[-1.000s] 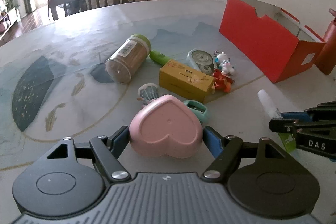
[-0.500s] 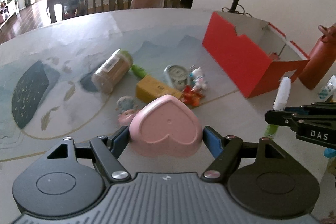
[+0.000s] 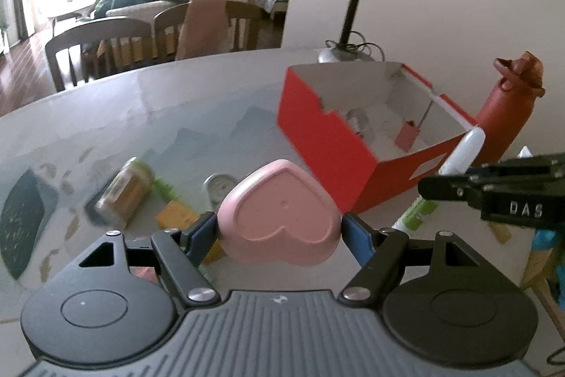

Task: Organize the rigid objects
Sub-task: 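Carry the glue stick and pink heart dish with both tools into the box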

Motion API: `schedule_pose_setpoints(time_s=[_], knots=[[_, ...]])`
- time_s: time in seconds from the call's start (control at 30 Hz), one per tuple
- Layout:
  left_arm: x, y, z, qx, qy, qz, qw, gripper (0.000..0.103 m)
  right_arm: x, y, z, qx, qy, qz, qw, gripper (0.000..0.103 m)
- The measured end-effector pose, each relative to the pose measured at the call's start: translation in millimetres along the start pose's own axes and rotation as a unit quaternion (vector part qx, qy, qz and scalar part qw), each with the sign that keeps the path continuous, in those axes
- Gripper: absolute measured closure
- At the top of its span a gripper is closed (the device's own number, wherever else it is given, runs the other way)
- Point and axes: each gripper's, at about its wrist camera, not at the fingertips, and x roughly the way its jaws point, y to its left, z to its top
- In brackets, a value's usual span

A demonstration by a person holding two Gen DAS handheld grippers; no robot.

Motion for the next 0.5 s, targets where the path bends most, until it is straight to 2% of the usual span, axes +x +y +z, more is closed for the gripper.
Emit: schedule_pose_setpoints(time_s=[0.17,0.5], knots=[[10.0,-24.8,20.3,0.013,0.002,-0.011,0.9999,0.026,-8.0,-25.2,19.7,-0.001,-0.002,-0.003,1.000,0.087],[36.2,-70.1,68.4,0.027,0.008,-0.036,0.9990,0.026,-21.2,-83.3,60.9,0.002,-0.039,-0.028,0.999,0.086]])
